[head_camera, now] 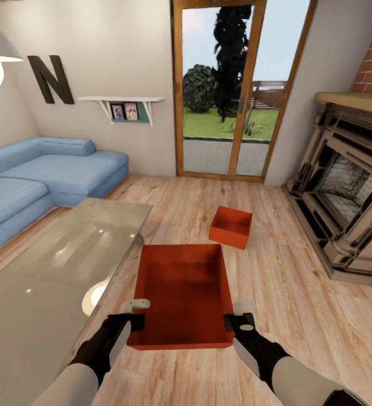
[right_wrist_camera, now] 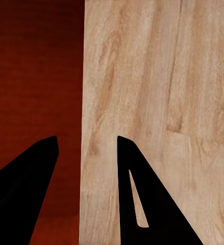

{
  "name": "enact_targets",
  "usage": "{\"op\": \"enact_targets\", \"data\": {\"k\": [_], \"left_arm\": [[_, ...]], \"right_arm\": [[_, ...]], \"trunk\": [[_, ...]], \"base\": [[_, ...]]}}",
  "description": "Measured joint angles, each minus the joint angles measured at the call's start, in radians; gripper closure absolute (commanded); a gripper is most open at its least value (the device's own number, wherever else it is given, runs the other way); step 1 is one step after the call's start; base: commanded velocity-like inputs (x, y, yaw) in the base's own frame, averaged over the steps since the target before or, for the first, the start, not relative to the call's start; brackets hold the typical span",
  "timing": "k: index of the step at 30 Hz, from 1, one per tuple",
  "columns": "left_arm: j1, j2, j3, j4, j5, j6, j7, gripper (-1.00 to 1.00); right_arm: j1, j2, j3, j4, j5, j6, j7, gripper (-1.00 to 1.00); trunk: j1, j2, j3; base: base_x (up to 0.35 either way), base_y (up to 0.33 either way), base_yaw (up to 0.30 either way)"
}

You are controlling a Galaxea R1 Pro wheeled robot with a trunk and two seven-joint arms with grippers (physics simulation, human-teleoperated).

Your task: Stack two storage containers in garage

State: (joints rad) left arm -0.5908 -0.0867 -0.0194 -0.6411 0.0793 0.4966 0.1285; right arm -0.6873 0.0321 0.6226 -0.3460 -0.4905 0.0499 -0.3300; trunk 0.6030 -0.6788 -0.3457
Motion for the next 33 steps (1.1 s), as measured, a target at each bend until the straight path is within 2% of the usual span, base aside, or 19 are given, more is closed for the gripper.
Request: {"op": "enact_targets", "data": {"k": [33], "left_arm": [[0.000,0.000,-0.001,0.000,0.001,-0.001,0.000,1.00]], "right_arm": [[0.000,0.000,0.000,0.000,0.000,-0.001,0.000,1.00]], "trunk": [[0.000,0.000,0.042]], "base": [[0.000,0.000,0.000]]}}
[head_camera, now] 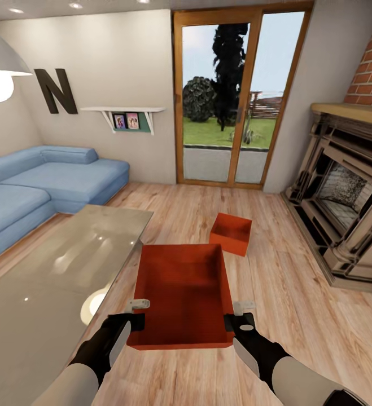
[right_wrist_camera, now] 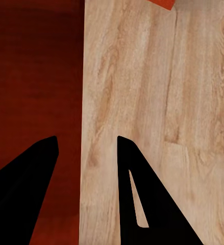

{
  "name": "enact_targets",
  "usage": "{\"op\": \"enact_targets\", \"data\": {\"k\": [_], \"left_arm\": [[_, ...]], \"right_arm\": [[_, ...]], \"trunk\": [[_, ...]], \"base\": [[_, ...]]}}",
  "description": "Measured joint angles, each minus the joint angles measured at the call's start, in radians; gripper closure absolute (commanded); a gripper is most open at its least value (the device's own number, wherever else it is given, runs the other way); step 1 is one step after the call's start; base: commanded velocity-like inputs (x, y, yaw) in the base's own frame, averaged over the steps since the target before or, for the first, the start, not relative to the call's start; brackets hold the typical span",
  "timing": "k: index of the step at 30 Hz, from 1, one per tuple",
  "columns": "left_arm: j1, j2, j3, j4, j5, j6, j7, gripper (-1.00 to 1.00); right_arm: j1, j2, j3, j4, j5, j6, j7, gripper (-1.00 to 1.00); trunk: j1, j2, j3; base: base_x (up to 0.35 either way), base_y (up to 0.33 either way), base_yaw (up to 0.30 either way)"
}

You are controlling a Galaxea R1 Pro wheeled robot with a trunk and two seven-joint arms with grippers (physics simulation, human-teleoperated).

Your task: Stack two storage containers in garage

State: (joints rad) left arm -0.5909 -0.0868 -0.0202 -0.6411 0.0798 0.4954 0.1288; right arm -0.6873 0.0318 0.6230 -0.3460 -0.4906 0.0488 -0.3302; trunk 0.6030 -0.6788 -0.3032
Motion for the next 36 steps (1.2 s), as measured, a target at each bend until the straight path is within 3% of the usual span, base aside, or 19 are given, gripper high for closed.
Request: {"op": "enact_targets", "data": {"k": [36], "left_arm": [[0.000,0.000,0.000,0.000,0.000,0.000,0.000,1.00]], "right_arm": [[0.000,0.000,0.000,0.000,0.000,0.000,0.000,1.00]], "trunk": [[0.000,0.000,0.057]], "base": [[0.000,0.000,0.000]]}}
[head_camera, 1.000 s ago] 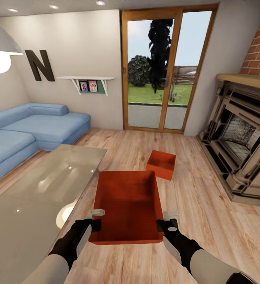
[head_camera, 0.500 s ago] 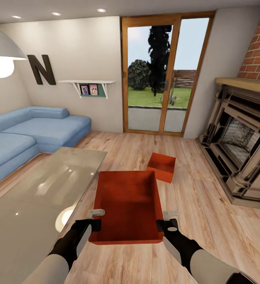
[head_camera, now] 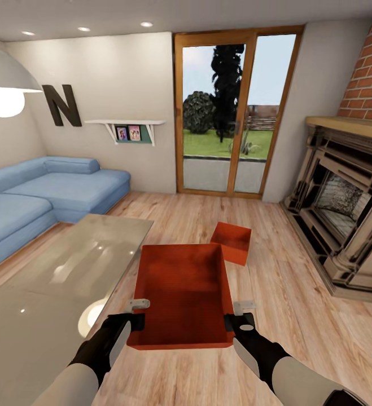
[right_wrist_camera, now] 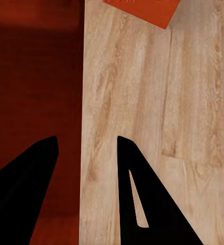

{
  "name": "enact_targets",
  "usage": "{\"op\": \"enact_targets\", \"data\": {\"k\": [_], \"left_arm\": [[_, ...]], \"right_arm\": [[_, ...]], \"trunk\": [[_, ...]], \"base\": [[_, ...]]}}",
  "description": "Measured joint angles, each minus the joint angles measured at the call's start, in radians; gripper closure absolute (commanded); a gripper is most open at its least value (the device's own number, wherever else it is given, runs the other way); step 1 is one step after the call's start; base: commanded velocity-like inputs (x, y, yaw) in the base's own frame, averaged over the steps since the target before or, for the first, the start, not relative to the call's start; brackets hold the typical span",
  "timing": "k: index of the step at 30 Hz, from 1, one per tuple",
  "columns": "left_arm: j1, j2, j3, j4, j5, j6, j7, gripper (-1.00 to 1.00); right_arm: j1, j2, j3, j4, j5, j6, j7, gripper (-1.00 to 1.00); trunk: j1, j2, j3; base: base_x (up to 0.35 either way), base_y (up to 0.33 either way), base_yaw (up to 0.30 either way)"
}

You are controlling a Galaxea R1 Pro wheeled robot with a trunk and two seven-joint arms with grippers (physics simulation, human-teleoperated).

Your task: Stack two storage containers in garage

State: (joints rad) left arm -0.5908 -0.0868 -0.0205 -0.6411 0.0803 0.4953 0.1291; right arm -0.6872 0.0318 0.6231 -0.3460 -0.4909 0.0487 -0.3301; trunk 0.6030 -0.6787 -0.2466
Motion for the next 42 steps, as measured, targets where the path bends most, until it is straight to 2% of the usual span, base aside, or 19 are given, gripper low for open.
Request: {"op": "enact_targets", "data": {"k": [32,42], "left_arm": [[0.000,-0.001,0.001,0.000,-0.002,0.000,0.000,1.00],[0.000,0.000,-0.006,0.000,0.008,0.002,0.006,1.00]], "right_arm": [[0.000,0.000,0.000,0.000,0.000,0.000,0.000,1.00],[0.000,-0.002,0.000,0.000,-0.001,0.001,0.003,1.00]], "trunk": [[0.000,0.000,0.050],[0.000,0.000,0.054]], "base": [[0.000,0.000,0.000],[0.000,0.000,0.000]]}}
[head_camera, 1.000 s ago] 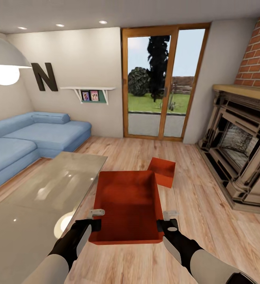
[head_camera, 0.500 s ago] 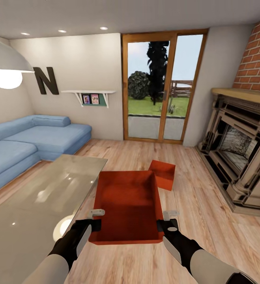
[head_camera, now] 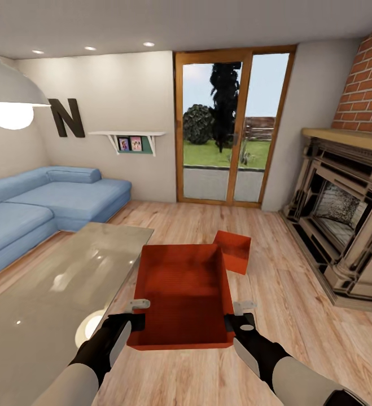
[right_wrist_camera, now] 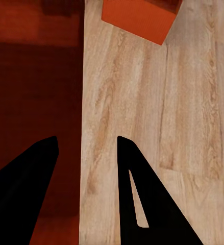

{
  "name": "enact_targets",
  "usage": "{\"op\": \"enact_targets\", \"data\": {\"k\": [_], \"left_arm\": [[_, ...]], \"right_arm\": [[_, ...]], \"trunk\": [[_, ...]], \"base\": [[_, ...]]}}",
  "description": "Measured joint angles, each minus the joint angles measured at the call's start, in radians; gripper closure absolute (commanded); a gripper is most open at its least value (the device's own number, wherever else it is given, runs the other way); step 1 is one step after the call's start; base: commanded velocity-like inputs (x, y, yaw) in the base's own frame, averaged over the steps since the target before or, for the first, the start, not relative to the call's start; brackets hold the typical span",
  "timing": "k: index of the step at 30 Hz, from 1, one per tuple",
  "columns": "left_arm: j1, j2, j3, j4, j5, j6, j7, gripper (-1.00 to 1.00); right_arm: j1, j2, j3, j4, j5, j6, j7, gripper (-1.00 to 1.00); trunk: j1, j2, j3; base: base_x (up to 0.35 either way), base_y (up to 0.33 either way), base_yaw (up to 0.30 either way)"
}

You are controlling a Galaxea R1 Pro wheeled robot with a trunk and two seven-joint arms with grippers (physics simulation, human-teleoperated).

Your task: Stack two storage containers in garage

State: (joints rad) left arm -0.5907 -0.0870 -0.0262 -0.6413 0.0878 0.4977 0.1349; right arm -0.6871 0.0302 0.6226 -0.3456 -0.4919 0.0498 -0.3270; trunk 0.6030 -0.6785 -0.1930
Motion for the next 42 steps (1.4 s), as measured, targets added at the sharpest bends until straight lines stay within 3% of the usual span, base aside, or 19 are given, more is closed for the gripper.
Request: {"op": "enact_targets", "data": {"k": [20,42], "left_arm": [[0.000,0.000,0.000,0.000,0.000,0.001,0.001,1.00],[0.000,-0.001,0.002,0.000,-0.002,0.000,0.000,1.00]], "right_arm": [[0.000,0.000,-0.001,0.000,0.000,0.000,0.001,1.00],[0.000,-0.001,0.000,0.000,0.000,0.000,0.000,1.00]], "trunk": [[0.000,0.000,0.000],[0.000,0.000,0.000]], "base": [[0.000,0.000,0.005],[0.000,0.000,0.281]]}}
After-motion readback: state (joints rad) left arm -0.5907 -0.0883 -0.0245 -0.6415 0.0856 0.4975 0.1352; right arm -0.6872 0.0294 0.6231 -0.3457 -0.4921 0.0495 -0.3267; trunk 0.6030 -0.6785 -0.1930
